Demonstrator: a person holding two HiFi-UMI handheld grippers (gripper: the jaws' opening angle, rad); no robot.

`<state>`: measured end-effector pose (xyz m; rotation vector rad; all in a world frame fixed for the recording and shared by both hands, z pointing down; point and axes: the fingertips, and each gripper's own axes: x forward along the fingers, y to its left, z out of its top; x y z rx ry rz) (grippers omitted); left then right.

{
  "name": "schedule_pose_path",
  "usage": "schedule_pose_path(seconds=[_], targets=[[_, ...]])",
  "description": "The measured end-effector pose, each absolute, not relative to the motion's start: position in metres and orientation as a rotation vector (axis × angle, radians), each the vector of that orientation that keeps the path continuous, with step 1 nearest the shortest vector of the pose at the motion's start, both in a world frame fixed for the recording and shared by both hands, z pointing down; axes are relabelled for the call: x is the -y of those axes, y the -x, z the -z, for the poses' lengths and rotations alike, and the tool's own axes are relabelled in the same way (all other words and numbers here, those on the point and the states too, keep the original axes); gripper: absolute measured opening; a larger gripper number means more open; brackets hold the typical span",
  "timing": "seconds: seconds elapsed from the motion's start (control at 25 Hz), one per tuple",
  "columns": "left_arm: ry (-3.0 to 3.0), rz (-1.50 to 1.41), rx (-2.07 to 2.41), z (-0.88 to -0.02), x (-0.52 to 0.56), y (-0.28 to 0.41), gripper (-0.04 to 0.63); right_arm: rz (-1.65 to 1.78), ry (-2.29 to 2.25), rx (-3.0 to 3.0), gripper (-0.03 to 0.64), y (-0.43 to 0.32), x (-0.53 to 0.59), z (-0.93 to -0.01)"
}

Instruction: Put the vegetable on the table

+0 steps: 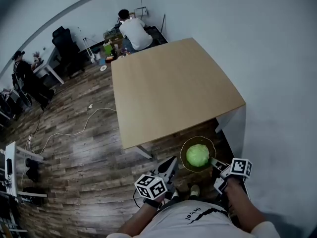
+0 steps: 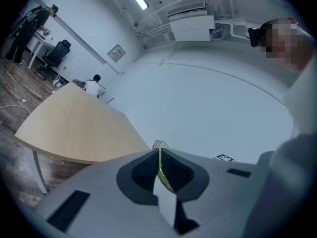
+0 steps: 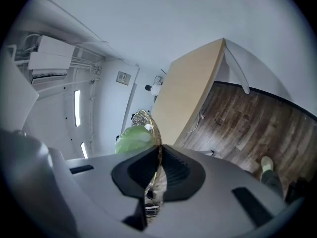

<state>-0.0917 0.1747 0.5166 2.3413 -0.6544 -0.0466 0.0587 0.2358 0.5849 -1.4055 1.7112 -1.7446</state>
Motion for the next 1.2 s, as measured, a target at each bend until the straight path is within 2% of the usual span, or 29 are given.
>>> schedule_pose_path(seconds=[0.72, 1.2], targets=[[-2.411, 0.010, 0.728, -0.518, -0.119, 0.148, 0.025, 1.722, 1.440, -1.635, 0.029, -0.026, -0.178, -0.596], [-2.379, 0.007, 0.762, -0.533, -0.064, 0.126, 0.025, 1.744, 1.430, -1.621, 0.029, -0.063, -0.096, -0.615]])
